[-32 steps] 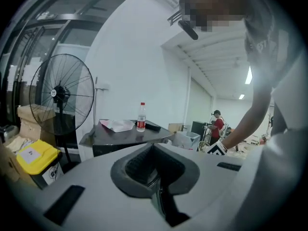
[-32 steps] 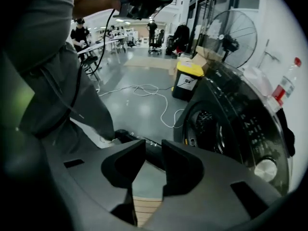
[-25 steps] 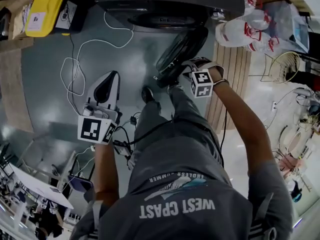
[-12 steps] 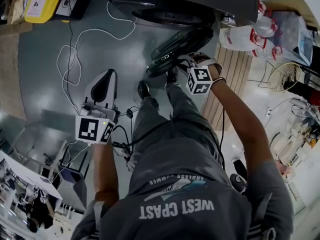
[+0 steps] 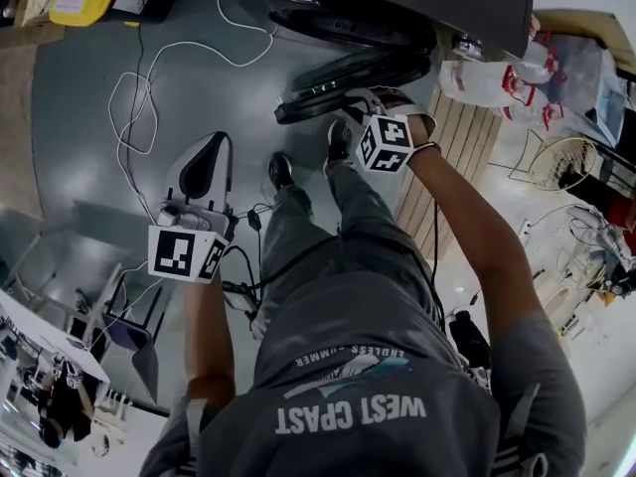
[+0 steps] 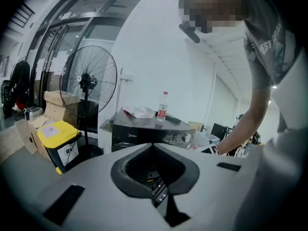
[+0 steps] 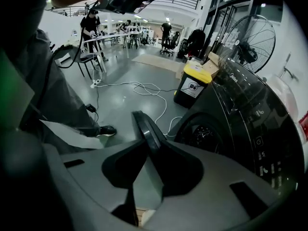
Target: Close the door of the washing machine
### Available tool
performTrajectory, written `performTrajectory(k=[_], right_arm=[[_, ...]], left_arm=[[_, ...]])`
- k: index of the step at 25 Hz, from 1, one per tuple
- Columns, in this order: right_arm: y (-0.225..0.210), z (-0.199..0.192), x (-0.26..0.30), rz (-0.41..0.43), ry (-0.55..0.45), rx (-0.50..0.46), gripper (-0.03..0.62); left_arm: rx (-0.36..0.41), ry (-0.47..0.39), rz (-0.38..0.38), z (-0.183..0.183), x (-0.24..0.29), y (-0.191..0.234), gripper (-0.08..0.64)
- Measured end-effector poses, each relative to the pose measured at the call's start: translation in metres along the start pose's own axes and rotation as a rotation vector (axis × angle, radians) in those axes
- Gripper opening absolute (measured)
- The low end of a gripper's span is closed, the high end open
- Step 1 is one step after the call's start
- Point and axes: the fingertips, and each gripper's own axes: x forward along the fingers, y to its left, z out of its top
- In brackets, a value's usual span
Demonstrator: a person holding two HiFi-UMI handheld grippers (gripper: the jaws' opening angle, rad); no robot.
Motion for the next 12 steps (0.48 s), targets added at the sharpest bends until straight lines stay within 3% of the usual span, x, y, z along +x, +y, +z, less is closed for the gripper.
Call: performTrajectory(k=[12], right_arm=[[-0.055, 0.017, 0.019, -0.083, 0.013, 0.002, 0.103]], left_arm=[[-0.033, 0.004, 0.053, -0.006, -0.001, 0.018, 0.018]])
